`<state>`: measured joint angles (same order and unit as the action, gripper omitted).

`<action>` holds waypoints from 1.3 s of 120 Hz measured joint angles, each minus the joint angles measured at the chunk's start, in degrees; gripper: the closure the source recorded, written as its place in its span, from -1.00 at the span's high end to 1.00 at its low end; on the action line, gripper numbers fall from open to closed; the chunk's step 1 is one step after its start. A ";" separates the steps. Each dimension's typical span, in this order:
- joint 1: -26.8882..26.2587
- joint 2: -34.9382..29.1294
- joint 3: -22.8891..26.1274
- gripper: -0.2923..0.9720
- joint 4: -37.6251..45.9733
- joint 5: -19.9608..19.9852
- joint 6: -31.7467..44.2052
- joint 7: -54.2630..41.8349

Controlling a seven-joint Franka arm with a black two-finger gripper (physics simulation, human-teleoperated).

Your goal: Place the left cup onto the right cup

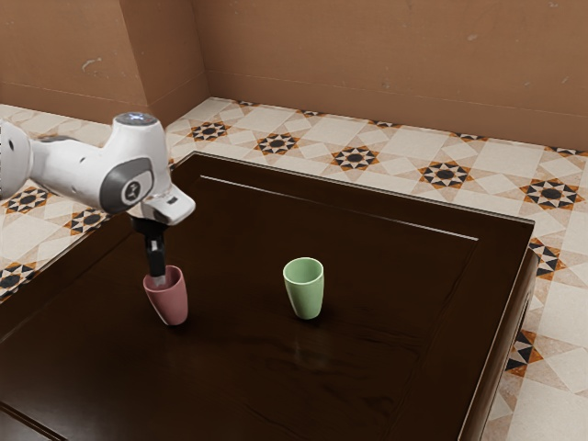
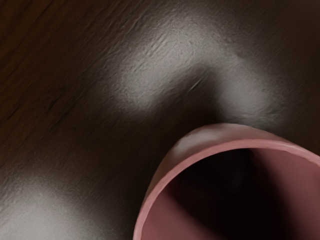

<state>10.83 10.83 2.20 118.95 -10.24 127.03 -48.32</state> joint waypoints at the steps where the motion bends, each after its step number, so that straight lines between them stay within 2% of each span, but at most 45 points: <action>1: 0.01 0.09 0.00 0.54 0.01 -0.01 0.07 0.03; 16: 0.20 1.58 -0.02 0.41 0.06 -0.01 1.09 0.46; 39: 0.17 2.32 0.00 -0.25 0.12 -0.08 2.55 1.10; 60: -0.49 1.85 0.00 -0.54 0.26 -0.02 3.12 1.70; 78: -0.63 1.70 0.00 -0.63 0.64 0.00 3.20 2.33; 114: -0.64 -0.43 -0.01 -0.69 0.01 -0.10 2.60 3.43; 141: -1.61 -1.27 0.61 -0.70 -9.74 -0.04 -3.18 4.12; 156: -3.88 -1.02 0.69 -0.70 -14.42 -0.24 -6.62 4.40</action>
<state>6.96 9.82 2.88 104.53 -10.49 120.41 -43.93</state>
